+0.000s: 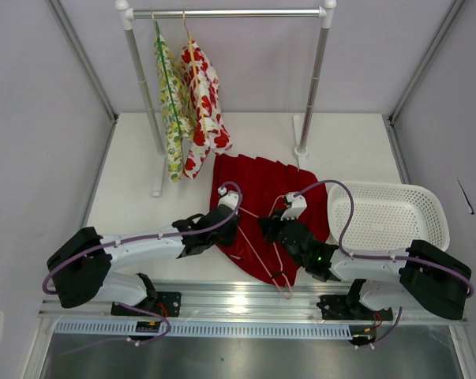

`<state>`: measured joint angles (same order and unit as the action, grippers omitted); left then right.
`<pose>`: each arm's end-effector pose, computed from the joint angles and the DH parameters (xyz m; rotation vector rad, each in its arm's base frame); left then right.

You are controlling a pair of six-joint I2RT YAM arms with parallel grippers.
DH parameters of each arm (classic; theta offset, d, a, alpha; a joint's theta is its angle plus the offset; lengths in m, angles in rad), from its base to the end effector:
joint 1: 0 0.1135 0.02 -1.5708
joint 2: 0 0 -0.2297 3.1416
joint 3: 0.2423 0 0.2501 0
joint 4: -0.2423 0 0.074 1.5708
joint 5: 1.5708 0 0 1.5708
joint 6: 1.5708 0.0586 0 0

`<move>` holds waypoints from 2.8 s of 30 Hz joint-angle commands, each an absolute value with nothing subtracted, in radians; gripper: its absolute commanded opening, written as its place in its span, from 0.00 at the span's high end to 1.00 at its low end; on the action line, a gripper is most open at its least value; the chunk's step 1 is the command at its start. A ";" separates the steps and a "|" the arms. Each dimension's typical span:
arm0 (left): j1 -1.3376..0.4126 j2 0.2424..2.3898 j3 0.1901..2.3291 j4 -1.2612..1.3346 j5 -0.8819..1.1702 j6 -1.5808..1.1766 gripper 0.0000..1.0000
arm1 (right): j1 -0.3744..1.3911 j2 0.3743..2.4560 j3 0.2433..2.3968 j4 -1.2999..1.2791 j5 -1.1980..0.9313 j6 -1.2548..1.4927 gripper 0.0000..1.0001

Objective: Place the skirt on the hanger

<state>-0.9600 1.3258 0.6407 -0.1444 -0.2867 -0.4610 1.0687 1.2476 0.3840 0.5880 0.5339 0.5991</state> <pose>0.1731 -0.2184 0.1331 0.4583 2.3390 -0.3428 0.1562 0.2225 0.1519 -0.0573 1.8611 0.6863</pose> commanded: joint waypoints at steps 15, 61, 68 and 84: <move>-0.977 1.446 0.724 -0.071 -0.310 -0.430 0.65 | 1.074 1.247 0.414 0.581 0.551 0.586 1.00; -1.000 1.502 0.775 -0.109 -0.436 -0.400 0.66 | 1.074 1.275 0.426 0.604 0.525 0.584 1.00; -1.012 1.535 0.750 -0.044 -0.479 -0.410 0.72 | 1.072 1.273 0.426 0.606 0.523 0.584 1.00; -1.071 1.606 0.739 -0.038 -0.630 -0.436 0.71 | 1.072 1.269 0.422 0.604 0.520 0.586 1.00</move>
<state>-1.0603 1.5826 0.7456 -0.0338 -0.5682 -0.4183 1.0687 1.2652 0.3988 0.5961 0.5148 0.5941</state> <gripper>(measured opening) 0.298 0.067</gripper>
